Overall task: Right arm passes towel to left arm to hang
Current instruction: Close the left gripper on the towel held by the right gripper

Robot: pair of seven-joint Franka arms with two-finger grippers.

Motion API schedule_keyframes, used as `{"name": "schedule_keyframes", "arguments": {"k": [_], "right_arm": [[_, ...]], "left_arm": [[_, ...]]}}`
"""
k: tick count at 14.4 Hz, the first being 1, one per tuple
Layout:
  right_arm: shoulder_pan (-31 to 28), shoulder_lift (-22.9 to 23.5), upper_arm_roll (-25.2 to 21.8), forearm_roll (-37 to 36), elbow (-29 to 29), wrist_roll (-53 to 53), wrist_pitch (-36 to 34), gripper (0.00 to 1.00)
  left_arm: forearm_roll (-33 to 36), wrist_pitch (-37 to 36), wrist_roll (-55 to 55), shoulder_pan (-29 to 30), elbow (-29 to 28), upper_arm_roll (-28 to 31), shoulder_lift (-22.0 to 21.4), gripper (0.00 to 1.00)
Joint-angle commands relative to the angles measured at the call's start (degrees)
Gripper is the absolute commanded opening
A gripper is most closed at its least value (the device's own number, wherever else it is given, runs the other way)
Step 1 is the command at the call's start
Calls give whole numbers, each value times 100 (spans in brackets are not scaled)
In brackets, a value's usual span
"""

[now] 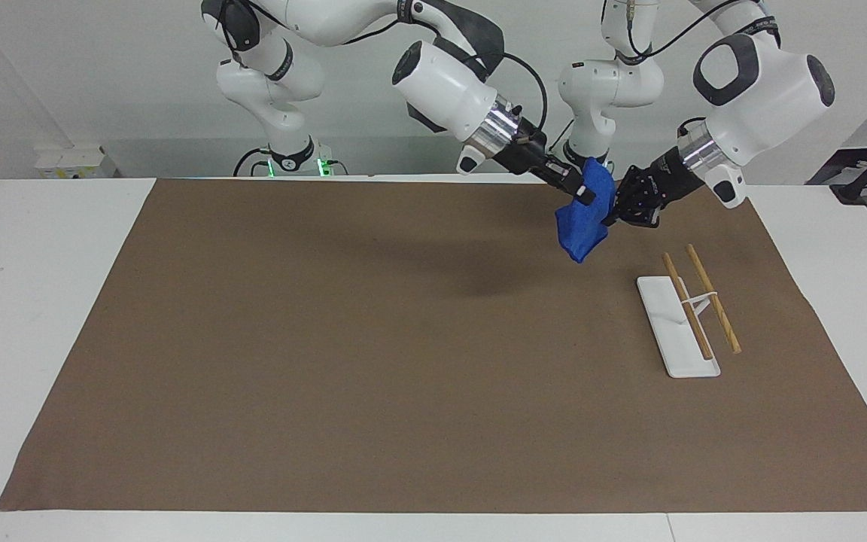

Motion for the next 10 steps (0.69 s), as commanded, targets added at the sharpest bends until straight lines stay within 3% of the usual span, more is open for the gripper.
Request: {"name": "schedule_keyframes", "arguments": {"k": [1,7,8,9,10], "right_arm": [[-24,95,89,92,92,7,31,0],[-15,95,89,100,92,7,23,2],[-15,95,89,100,84,15,14,12],[-15,95,89,100,66,7,14,29],[-15,95,80,83,66,-2,14,58]], "left_arm": [[-57,25,-1,13,-52,46,-110,0],[-57,271,8,13,-44,46,-75,0],[-57,280,8,13,-44,46,-66,0],[-57,280,16,13,-35,46,-66,0],[-48,297,16,13,-35,46,-66,0]]}}
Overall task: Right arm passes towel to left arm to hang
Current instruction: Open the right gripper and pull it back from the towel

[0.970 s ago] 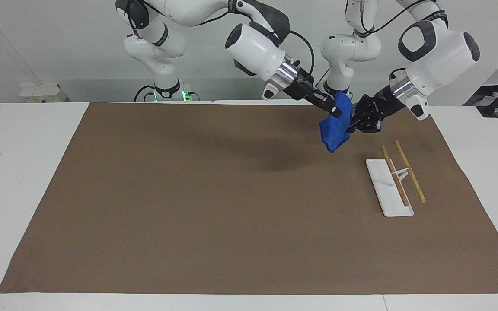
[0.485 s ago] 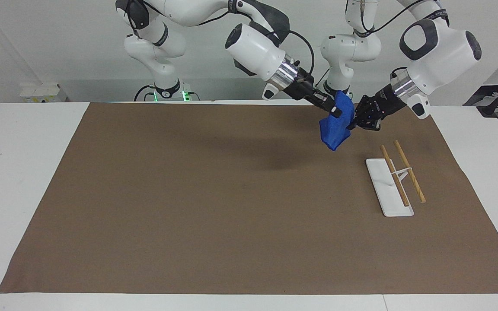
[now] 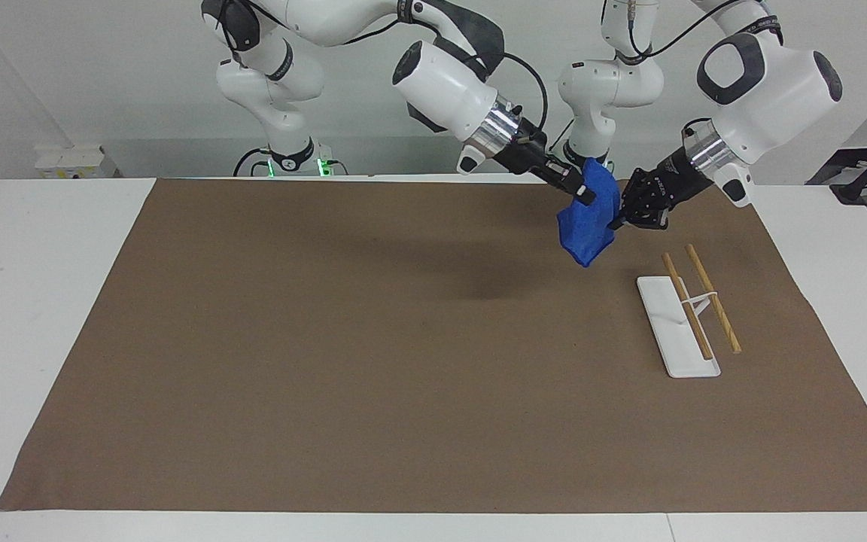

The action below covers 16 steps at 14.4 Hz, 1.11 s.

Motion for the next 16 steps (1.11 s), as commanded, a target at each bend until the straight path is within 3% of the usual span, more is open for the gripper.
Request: {"name": "schedule_keyframes", "arguments": {"k": [1,6,10,13,16], "right_arm": [[-21,89,80,22,66,-38,25,98],[-21,72,36,-40,48,-388,16,100],[-91,-42,-113,-49,-118,-1309,16,100],[-91,-445,-587,-49,-609,-2398,-211,100],[-82,-867,-1289,-49,-848,-3672,-1359,100]], "left_arm": [[-39,91,16,-5,-22,24,-56,0],[-21,555,498,38,102,33,58,0],[5,969,2094,171,110,42,137,0],[556,962,3388,320,312,33,259,0],[1041,961,4844,320,462,24,348,0]]}}
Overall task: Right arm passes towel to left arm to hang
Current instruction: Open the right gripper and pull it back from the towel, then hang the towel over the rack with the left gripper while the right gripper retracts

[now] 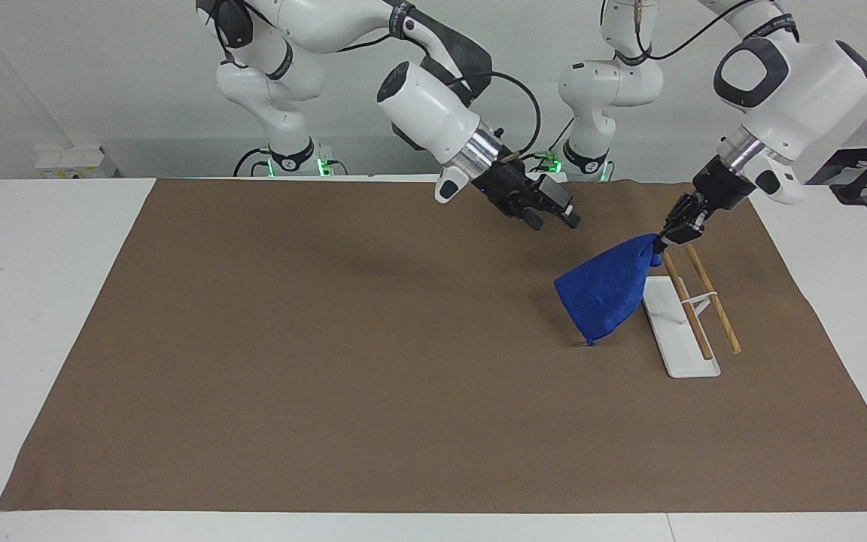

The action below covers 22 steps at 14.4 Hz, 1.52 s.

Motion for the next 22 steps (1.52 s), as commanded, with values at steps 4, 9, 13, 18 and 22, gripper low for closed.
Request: {"name": "schedule_keyframes", "arguments": {"k": [4,9,13,18,22], "right_arm": [[15,-926,-1879,-449,-315,-2905,-2999,100],[638,-1032,-3717,-1557,-253,-4422,-3995,100],[612,-1076,-4693,-2034,-227,-5264,-4461,100],[603,-1277,-5371,-2428,-235,-5706,-4559,100],[577,-1358,-5372,-2500,290,-5417,-5339,100]], "left_arm": [[1103,63,2405,23,280,-26,270,0],[1775,290,2722,57,395,0,508,0],[2344,642,2819,356,394,-9,596,0],[2874,835,2802,383,438,9,622,0],[3460,1029,2819,558,509,9,684,0]]}}
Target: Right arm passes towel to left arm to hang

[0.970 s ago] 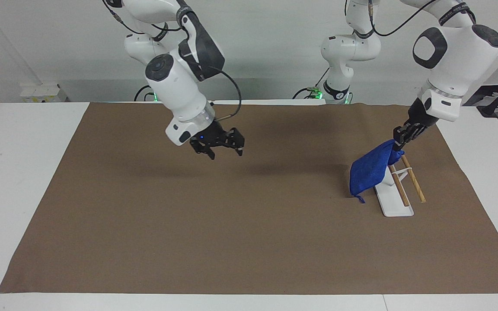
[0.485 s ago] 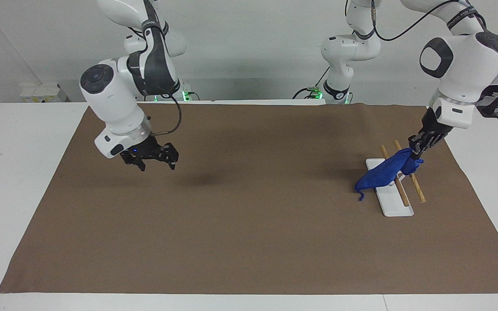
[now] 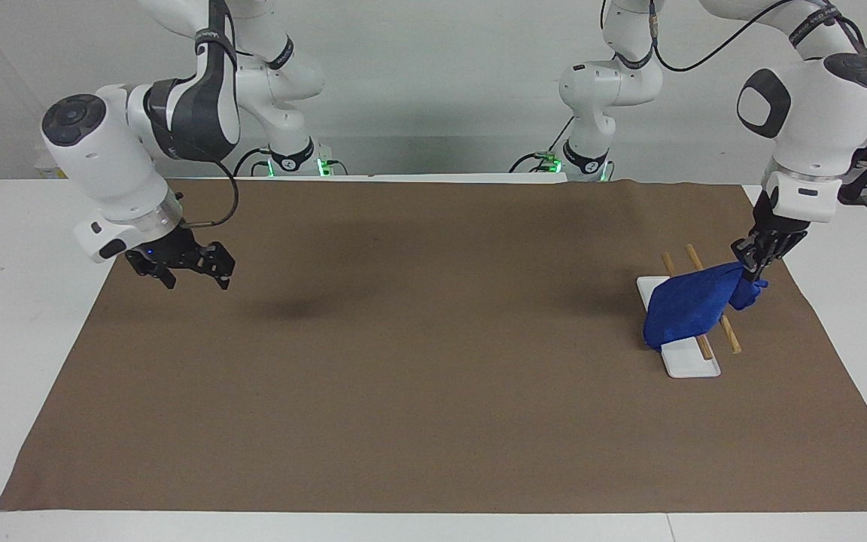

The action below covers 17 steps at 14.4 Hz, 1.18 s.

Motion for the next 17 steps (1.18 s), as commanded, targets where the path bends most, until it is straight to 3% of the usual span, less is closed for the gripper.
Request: {"name": "schedule_keyframes", "arguments": {"k": [1,9,12,13,14,15,16,17], "right_arm": [[14,-59,3,-122,320,330,-512,100],[-100,-103,74,-61,320,323,-539,100],[-100,-173,74,-61,312,314,-539,100],[-91,-173,65,-61,312,305,-539,100],[-91,-173,65,-52,303,305,-539,100],[-91,-182,65,-61,294,305,-539,100],[-91,-182,65,-52,294,305,-539,100],[-83,-191,65,-52,285,305,-539,100]], "left_arm": [[483,171,59,89,150,-22,108,0],[563,962,156,573,-209,-30,284,3],[554,980,121,573,-403,-30,275,10],[554,971,112,573,-412,-30,275,16],[554,954,112,573,-412,-30,275,32],[554,928,147,582,-412,-22,275,76],[554,884,156,582,-412,-22,267,99],[554,857,156,582,-404,-13,267,100]]}}
